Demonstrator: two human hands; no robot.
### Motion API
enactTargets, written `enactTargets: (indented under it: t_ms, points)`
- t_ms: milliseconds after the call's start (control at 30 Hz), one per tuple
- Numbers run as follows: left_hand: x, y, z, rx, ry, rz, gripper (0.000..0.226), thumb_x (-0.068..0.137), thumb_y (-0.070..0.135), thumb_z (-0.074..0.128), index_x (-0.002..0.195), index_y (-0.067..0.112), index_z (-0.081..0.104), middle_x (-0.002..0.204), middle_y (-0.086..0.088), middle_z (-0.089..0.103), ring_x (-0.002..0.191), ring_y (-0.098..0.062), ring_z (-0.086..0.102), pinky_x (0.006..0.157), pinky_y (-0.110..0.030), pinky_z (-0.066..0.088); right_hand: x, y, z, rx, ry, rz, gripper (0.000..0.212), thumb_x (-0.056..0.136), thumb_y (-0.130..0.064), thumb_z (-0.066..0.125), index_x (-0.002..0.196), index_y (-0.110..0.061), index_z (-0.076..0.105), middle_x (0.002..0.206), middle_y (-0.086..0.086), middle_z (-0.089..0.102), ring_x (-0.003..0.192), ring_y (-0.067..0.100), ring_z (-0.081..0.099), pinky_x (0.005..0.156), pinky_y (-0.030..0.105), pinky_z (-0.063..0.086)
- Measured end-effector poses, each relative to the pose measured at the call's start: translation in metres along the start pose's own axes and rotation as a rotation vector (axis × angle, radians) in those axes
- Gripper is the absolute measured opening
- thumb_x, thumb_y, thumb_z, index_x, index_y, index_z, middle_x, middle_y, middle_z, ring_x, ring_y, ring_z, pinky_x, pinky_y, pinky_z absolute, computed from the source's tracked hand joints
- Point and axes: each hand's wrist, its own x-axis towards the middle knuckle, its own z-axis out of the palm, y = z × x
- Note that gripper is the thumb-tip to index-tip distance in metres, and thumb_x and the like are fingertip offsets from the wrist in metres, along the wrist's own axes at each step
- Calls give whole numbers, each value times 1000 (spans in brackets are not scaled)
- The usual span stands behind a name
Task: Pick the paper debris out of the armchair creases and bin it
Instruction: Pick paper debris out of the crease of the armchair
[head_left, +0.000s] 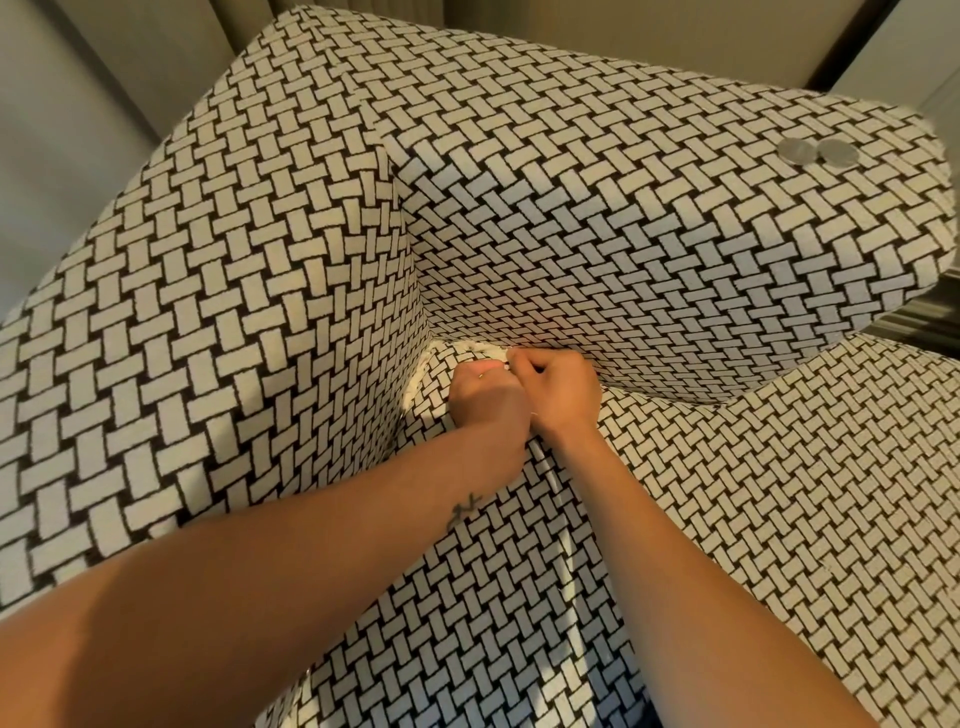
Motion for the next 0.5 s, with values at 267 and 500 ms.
enactTargets:
  t_ms: [267,500]
  points:
    - [-2,0,-2,36,-38,5,26,98,6,38,104,17,60,106,-12,69,76,-17,56,55,-26,39,-8,9,-16,205,-36,-64,40,101,-31,61,63,-20,66,48,-4,53,48,12,37,51,34,40]
    - [4,-1,1,110,-81,-34,28,102,16,39,119,14,62,111,-9,69,83,-22,56,58,-28,38,-17,8,-50,477,-103,62,16,95,-25,70,105,-17,80,94,-11,78,86,0,70,80,16,55]
